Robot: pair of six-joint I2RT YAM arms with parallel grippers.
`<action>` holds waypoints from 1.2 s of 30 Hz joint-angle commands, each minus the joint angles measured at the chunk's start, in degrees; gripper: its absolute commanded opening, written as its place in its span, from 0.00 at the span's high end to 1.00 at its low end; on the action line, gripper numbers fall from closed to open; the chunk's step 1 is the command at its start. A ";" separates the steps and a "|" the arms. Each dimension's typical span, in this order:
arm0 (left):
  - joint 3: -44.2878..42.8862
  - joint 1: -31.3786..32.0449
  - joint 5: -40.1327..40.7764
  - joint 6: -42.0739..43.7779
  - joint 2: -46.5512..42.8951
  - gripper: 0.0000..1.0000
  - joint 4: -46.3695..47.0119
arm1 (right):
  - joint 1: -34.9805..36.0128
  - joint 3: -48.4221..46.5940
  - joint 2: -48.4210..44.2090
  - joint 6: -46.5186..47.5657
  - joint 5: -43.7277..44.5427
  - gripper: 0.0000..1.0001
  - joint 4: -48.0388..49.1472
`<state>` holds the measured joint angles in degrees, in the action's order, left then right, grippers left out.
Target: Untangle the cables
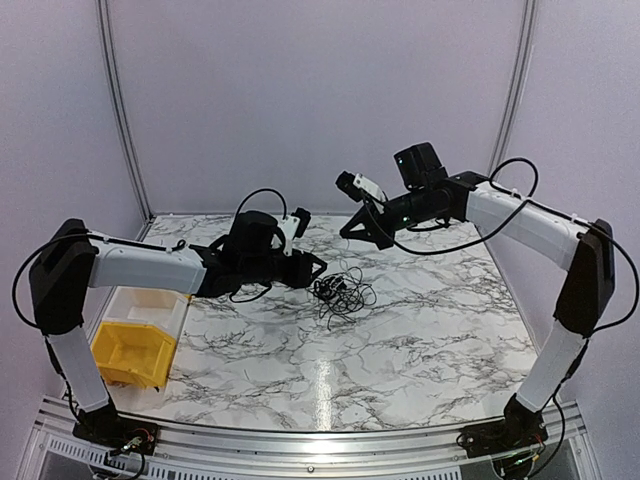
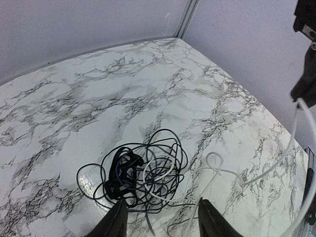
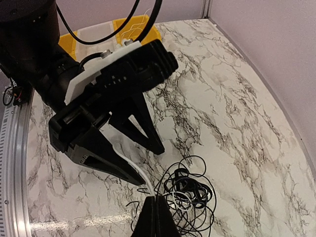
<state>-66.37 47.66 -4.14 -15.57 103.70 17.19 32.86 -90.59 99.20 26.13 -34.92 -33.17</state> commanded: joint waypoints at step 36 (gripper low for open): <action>-28.65 1.56 13.23 3.09 -28.60 1.00 -29.57 | -0.41 0.93 30.10 -3.01 8.39 0.63 13.41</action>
<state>-85.41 49.34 5.32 -16.47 75.57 -2.92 32.40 -88.84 127.83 25.78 -30.89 -19.46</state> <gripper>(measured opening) 0.014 0.408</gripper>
